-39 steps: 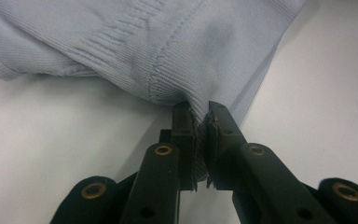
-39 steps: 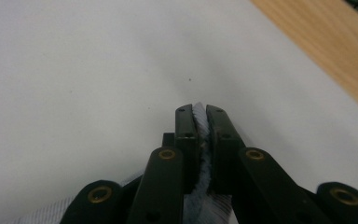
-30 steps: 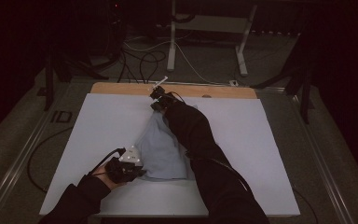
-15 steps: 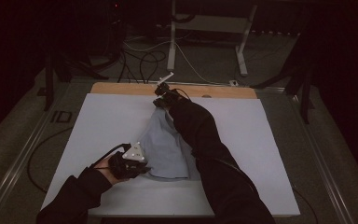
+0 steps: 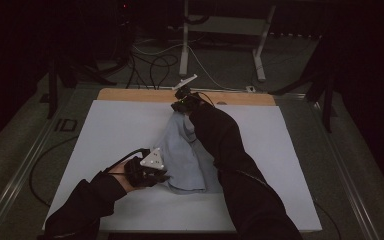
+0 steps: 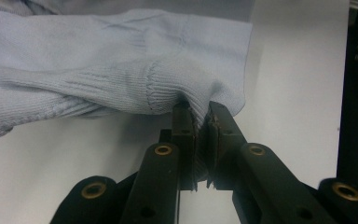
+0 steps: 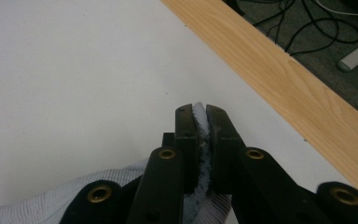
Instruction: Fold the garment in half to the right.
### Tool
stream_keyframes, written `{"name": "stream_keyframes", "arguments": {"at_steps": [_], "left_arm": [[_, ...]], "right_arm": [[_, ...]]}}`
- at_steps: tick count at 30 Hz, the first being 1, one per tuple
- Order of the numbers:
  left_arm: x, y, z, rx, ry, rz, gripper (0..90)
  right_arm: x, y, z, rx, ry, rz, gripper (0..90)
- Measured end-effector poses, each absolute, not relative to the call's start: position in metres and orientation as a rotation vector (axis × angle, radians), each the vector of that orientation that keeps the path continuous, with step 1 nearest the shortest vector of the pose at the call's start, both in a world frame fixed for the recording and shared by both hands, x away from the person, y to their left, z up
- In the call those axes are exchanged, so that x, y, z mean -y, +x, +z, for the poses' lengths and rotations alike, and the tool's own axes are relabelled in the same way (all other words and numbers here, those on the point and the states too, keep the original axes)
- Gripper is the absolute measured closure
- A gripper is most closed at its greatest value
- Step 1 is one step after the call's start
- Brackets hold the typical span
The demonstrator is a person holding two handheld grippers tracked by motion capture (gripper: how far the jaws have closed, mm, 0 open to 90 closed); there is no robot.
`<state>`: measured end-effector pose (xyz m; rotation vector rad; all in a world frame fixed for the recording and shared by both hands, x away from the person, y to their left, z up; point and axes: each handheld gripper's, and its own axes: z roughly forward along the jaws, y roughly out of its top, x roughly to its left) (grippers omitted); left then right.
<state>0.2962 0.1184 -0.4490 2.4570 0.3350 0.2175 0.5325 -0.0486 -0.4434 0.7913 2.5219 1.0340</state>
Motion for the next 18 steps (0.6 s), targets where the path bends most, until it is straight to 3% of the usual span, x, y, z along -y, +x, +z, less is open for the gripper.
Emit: {"name": "stream_keyframes", "arguments": {"at_steps": [18], "left_arm": [[-0.085,0.3,-0.437,-0.214,2.494,0.215,84.1]], "right_arm": [[0.078,0.528,-0.434,-2.498,0.802,1.085,84.9]]}}
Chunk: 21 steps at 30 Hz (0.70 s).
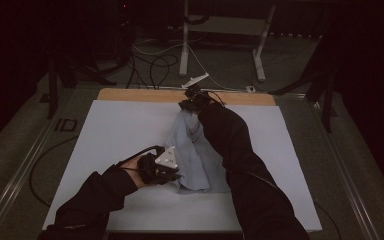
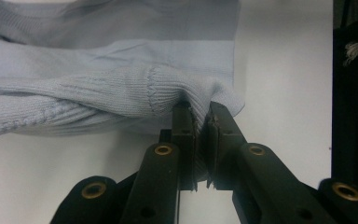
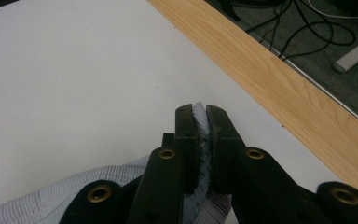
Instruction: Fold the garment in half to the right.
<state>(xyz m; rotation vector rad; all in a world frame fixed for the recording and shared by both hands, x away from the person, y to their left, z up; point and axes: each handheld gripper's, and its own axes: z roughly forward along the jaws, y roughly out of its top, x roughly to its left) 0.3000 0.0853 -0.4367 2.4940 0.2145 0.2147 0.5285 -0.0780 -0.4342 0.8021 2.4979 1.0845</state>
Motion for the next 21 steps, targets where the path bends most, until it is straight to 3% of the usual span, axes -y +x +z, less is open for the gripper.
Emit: {"name": "stream_keyframes", "arguments": {"at_steps": [21], "left_arm": [[-0.028,0.307,-0.433,-0.062,2.538,0.218,84.0]], "right_arm": [[0.122,0.529,-0.437,-2.469,0.855,1.126,84.8]]}}
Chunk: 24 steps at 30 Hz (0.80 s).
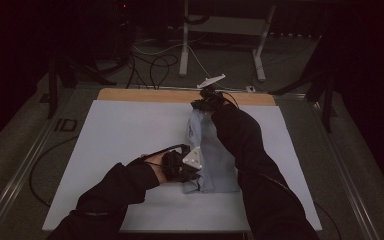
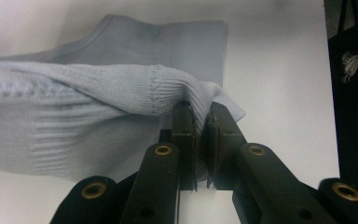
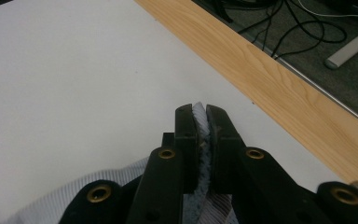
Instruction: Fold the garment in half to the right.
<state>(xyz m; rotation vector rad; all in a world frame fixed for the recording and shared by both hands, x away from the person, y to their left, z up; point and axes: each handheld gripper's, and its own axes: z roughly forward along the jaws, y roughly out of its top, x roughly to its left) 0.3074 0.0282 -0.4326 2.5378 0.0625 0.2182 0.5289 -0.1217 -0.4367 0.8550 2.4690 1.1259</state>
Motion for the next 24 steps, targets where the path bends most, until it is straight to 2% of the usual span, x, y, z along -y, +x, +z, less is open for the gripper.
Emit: {"name": "stream_keyframes", "arguments": {"at_steps": [13,24], "left_arm": [[-0.006,0.312,-0.44,0.01,2.522,0.204,84.0],[0.008,0.323,-0.449,0.099,2.477,0.136,83.9]], "right_arm": [[0.147,0.532,-0.447,-2.466,0.871,1.18,84.7],[0.161,0.533,-0.45,-2.461,0.875,1.222,84.5]]}}
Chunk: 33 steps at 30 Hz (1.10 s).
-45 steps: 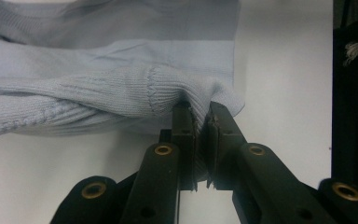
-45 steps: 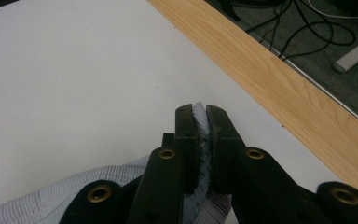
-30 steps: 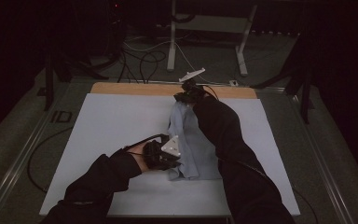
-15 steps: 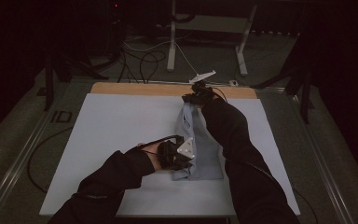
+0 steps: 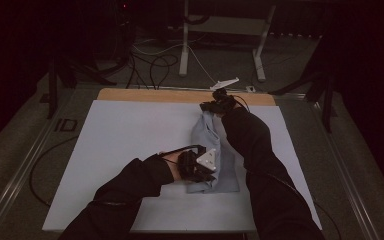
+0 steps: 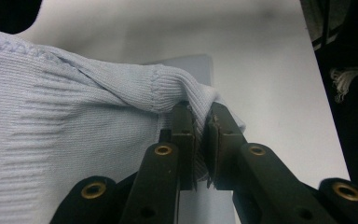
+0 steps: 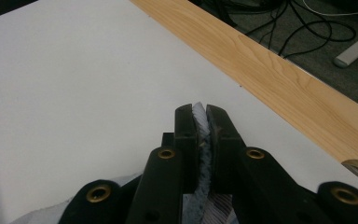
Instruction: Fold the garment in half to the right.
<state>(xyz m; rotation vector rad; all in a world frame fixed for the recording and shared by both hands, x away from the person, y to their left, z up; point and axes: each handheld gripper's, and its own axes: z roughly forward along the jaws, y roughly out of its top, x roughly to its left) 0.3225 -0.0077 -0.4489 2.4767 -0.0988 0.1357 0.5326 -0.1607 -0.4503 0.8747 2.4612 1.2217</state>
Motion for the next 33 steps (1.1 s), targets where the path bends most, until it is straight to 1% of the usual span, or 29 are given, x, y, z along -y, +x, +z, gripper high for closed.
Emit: {"name": "stream_keyframes", "arguments": {"at_steps": [10,12,13,14,15,16,17,18,19,20,22,26,27,29,33], "left_arm": [[0.032,0.329,-0.456,0.121,2.502,0.135,83.6],[0.037,0.33,-0.458,0.124,2.509,0.129,83.5],[0.039,0.33,-0.459,0.126,2.51,0.124,83.3],[0.039,0.33,-0.459,0.126,2.51,0.124,83.3],[0.043,0.33,-0.463,0.146,2.511,0.118,82.4],[0.045,0.329,-0.464,0.164,2.506,0.098,81.4],[0.047,0.328,-0.465,0.19,2.488,0.058,77.2],[0.047,0.328,-0.465,0.19,2.488,0.058,68.4],[0.053,0.324,-0.468,0.205,2.484,0.023,57.7],[0.056,0.323,-0.469,0.212,2.489,0.018,54.2],[0.06,0.324,-0.472,0.175,2.494,-0.018,43.2],[0.062,0.329,-0.472,0.14,2.486,-0.099,26.0],[0.062,0.329,-0.472,0.154,2.482,-0.096,22.7],[0.062,0.329,-0.471,0.153,2.483,-0.095,18.3],[0.061,0.328,-0.47,0.161,2.476,-0.098,13.8]], "right_arm": [[0.171,0.535,-0.45,-2.438,0.9,1.224,82.2],[0.173,0.535,-0.451,-2.433,0.896,1.221,79.9],[0.174,0.535,-0.451,-2.427,0.898,1.219,76.2],[0.174,0.535,-0.451,-2.427,0.898,1.219,76.2],[0.177,0.534,-0.451,-2.401,0.902,1.232,56.0],[0.178,0.534,-0.451,-2.4,0.906,1.23,48.5],[0.179,0.534,-0.451,-2.398,0.904,1.229,38.5],[0.179,0.534,-0.451,-2.398,0.904,1.229,38.5],[0.183,0.534,-0.452,-2.433,0.916,1.252,19.1],[0.183,0.534,-0.452,-2.435,0.917,1.258,16.7],[0.185,0.533,-0.453,-2.443,0.923,1.264,13.7],[0.186,0.531,-0.453,-2.442,0.927,1.271,13.2],[0.186,0.53,-0.453,-2.445,0.923,1.274,13.1],[0.186,0.529,-0.453,-2.445,0.916,1.28,12.2],[0.184,0.528,-0.452,-2.452,0.896,1.298,11.7]]}}
